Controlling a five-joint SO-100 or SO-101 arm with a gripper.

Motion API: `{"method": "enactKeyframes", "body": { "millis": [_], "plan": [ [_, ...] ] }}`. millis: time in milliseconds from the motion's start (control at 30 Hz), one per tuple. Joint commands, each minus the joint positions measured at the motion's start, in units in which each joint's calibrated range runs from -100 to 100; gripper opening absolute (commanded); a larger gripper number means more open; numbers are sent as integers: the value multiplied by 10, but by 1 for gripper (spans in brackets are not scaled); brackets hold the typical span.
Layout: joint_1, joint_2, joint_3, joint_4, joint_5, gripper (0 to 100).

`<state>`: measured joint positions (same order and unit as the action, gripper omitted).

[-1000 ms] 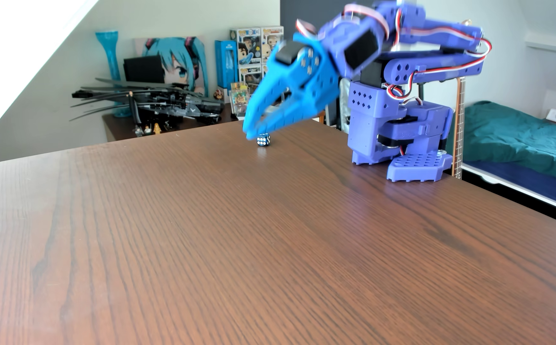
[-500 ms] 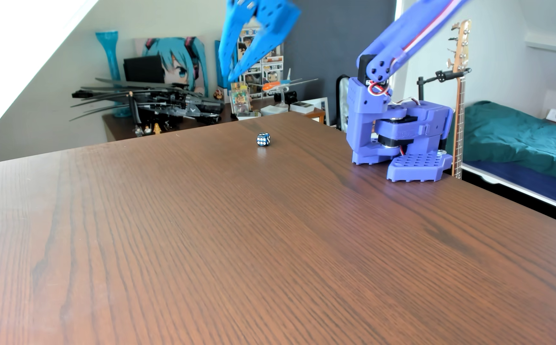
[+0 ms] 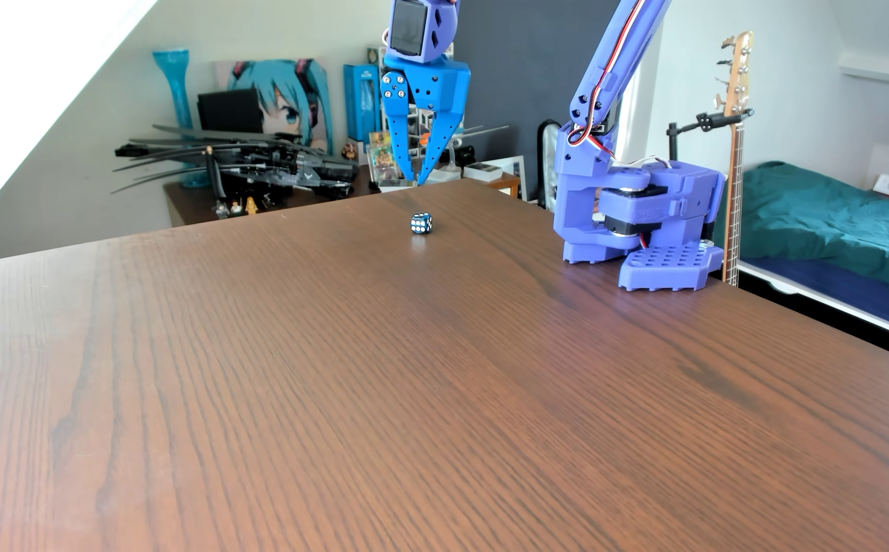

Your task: Grab the blue dice

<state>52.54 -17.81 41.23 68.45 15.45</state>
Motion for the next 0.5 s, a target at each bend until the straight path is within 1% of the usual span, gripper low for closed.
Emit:
{"method": "enactKeyframes", "body": {
  "millis": [0,67,200,300,367,467],
  "plan": [
    [12,-3,11,-8,10,3],
    [14,-3,27,-8,15,5],
    [19,-4,43,-8,21,17],
    [35,-4,42,-8,33,24],
    [50,-4,40,-9,34,25],
    [71,-1,40,-9,51,25]
  ]
}}
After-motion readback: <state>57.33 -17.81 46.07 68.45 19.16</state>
